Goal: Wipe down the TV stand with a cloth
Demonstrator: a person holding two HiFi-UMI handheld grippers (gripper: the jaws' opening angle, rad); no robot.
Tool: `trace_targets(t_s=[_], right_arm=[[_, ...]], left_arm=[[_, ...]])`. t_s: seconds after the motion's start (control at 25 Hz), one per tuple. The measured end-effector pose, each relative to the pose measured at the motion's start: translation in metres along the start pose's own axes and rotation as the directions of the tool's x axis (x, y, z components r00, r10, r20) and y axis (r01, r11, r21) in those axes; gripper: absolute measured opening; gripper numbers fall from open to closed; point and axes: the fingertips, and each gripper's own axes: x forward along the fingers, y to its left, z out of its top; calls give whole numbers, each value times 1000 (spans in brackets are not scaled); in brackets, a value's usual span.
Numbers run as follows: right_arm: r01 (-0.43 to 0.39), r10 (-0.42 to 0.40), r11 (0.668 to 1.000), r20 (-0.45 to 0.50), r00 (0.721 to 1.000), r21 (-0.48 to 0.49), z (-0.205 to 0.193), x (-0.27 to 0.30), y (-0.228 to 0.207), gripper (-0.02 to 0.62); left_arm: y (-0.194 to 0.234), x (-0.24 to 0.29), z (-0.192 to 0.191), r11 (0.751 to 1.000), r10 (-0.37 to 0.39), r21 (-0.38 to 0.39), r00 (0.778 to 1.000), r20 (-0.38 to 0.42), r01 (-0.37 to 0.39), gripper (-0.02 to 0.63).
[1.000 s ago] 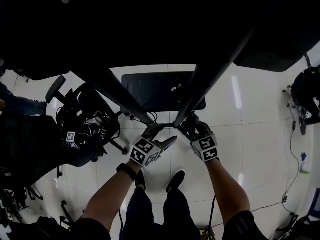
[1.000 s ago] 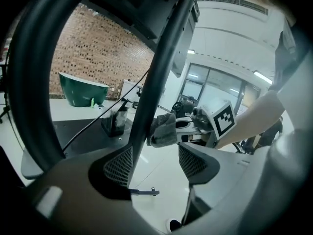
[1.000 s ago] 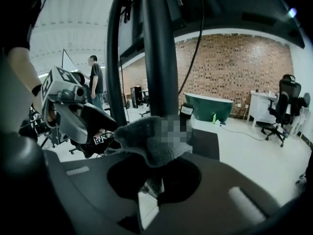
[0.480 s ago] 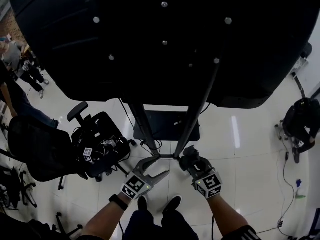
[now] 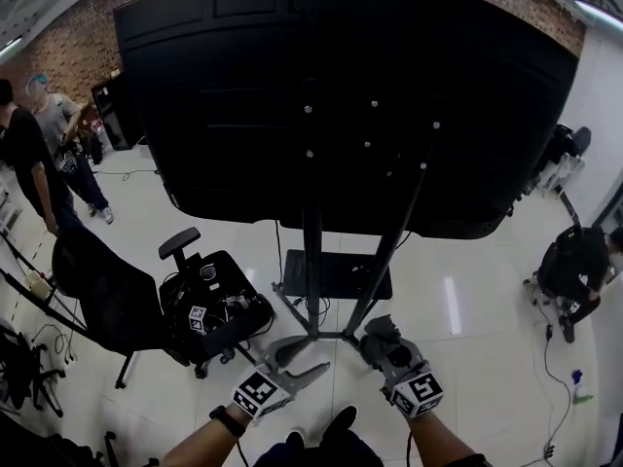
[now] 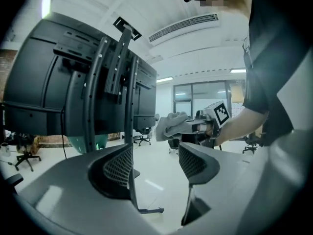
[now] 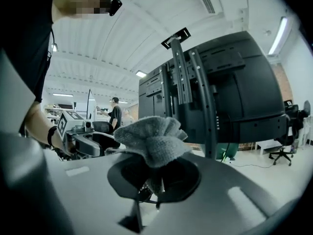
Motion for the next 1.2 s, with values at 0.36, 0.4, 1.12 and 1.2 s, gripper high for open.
trace_targets(t_s=[0.36, 0.4, 1.12, 1.2], right_arm=[[108, -104, 993, 79, 991, -48, 52, -99, 100, 29], [110, -107, 993, 84, 991, -41, 54, -111, 109, 29], [-10, 2, 998, 116, 993, 68, 55, -197, 139, 25], [-25, 15, 996, 122, 992, 85, 52, -204, 138, 25]], left_arm=[[-68, -117, 8, 1000, -16, 7, 999, 40, 16, 314], [-74, -127, 6, 1000, -14, 8, 999, 36, 14, 313], [-151, -143, 52, 999, 35, 22, 991, 131, -38, 308], [-160, -140, 52, 999, 39, 28, 990, 137, -43, 308]])
